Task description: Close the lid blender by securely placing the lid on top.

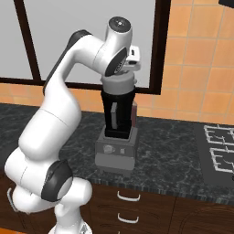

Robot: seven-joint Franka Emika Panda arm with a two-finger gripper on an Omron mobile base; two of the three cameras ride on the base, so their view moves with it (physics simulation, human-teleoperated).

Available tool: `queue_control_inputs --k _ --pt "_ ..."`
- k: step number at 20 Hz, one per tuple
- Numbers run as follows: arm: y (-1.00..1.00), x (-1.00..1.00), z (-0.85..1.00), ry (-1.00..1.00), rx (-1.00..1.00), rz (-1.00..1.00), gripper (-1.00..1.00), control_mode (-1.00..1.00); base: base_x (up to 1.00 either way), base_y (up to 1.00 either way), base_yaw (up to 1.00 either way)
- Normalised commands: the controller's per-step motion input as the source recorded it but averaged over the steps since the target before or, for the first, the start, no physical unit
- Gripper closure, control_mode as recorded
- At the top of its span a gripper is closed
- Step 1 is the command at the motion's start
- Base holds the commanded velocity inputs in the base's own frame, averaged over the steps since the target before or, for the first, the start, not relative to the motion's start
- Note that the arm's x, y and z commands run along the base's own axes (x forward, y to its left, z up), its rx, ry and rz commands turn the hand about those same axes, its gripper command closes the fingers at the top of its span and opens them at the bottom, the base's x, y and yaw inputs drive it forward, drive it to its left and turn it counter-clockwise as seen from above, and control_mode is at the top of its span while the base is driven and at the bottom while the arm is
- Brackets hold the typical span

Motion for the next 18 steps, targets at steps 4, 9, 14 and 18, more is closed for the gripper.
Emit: queue_control_inputs --k 4,9,14,18 --pt "-0.05 0.0 0.0 0.0 0.03 0.0 1.0 -1.0 0.0 0.0 0.0" --pt "-0.17 0.0 0.0 -0.01 0.02 0.0 1.0 -1.0 0.0 0.0 0.0" --pt "-0.24 -0.01 0.0 0.0 0.02 0.0 1.0 -1.0 0.0 0.0 0.0" --pt "-0.22 -0.28 0.06 0.0 0.0 0.0 1.0 -1.0 0.0 0.0 0.0"
